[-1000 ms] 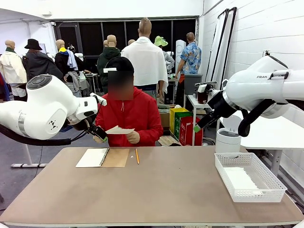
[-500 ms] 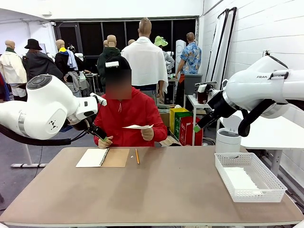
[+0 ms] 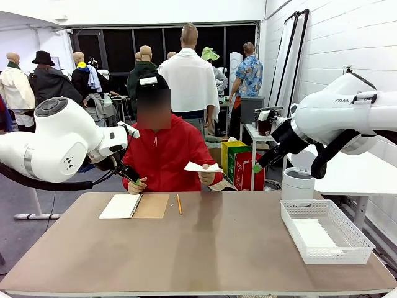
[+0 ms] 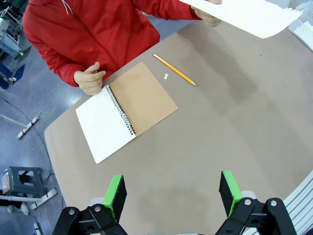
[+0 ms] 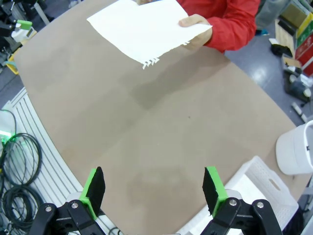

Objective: Sort the paper based on its condition.
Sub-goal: If a person hands you a paper, place it in the Organizing basket , and if it's crumpled, put it in the Trash can.

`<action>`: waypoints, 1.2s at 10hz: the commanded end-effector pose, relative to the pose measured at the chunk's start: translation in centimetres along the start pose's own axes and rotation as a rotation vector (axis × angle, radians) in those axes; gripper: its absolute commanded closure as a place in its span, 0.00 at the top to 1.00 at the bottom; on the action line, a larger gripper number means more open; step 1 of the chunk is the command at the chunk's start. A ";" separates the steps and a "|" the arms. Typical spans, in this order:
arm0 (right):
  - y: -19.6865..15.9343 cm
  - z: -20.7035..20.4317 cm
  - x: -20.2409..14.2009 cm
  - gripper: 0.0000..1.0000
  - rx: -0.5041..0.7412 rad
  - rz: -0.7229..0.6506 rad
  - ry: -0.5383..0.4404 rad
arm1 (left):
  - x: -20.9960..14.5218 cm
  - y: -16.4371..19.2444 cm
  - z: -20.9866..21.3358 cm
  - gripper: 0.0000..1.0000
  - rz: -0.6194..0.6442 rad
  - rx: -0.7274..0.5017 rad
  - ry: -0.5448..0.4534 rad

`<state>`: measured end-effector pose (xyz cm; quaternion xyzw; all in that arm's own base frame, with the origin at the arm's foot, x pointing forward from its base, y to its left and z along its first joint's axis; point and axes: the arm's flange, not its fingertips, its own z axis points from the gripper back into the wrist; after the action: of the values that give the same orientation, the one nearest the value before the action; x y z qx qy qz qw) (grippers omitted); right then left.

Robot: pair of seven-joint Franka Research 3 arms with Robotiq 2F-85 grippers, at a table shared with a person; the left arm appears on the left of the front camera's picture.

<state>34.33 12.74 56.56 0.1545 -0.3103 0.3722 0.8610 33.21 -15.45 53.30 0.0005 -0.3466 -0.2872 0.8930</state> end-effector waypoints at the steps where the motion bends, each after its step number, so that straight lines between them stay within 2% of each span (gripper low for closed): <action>1: 0.0 0.0 0.0 1.00 0.000 0.000 0.000 | 0.0 0.0 0.0 1.00 -0.001 0.002 0.001; 2: -0.3 -0.3 0.4 1.00 0.027 -0.083 0.030 | 0.0 0.0 0.0 1.00 -0.001 0.002 0.001; 5: -3.1 -2.4 0.9 1.00 0.157 -0.498 0.075 | 0.0 0.0 0.0 1.00 -0.001 0.002 0.001; 8: -6.3 -4.7 0.0 1.00 0.247 -0.806 0.056 | 0.0 0.0 0.0 1.00 -0.001 0.002 0.001; 10: -7.4 -6.0 -0.5 1.00 0.286 -0.897 0.058 | 0.0 0.0 0.0 1.00 -0.001 0.002 0.001; 11: -6.5 -5.5 -0.6 1.00 0.215 -0.807 0.032 | 0.0 0.0 0.0 1.00 -0.001 0.002 0.001; 12: -7.6 -5.6 -1.2 1.00 0.268 -0.848 0.070 | 0.0 0.0 0.0 1.00 -0.001 0.002 0.001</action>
<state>41.68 9.99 51.35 0.3609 -0.1445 0.0239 0.9210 33.21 -15.45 53.31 0.0004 -0.3466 -0.2872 0.8930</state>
